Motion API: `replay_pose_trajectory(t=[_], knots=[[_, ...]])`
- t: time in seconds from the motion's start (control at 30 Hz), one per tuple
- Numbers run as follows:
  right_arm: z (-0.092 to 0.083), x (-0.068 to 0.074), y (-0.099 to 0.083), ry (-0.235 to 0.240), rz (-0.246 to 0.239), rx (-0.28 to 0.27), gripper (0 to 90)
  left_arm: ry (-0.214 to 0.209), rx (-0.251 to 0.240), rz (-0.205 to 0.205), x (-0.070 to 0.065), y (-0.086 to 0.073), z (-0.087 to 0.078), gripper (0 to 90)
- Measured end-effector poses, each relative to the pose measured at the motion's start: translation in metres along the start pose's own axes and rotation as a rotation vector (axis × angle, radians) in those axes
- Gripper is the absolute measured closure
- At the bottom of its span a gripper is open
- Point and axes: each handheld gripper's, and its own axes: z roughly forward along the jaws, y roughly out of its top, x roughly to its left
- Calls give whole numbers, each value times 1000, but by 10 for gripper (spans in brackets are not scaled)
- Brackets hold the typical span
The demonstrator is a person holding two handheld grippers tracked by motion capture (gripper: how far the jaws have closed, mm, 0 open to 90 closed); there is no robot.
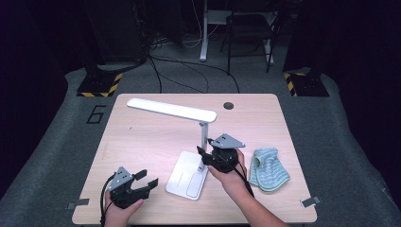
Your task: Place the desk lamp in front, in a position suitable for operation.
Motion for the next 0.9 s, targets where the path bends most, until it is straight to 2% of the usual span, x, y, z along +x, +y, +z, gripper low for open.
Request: replay_pose_trajectory(t=[0.3, 0.4, 0.47, 0.53, 0.73, 0.9], knots=[[-1, -8, 0, -20, 24, 7, 469, 0, -1, 1, 1, 0, -1, 370], [-1, -12, 1, -15, 58, 8, 533, 4, -3, 2, 0, 0, 0, 370], [-1, -15, 1, -4, 98, 6, 583, -1, 2, 0, 0, 0, 0, 370], [0, -16, 2, -4, 118, -1, 592, 1, 1, 0, 0, 0, 1, 370], [3, -17, 5, -6, 110, -4, 629, 0, 1, 3, 0, 0, 2, 370], [6, -14, 6, 5, 79, 0, 674, -8, -1, 0, 0, 0, 1, 370]])
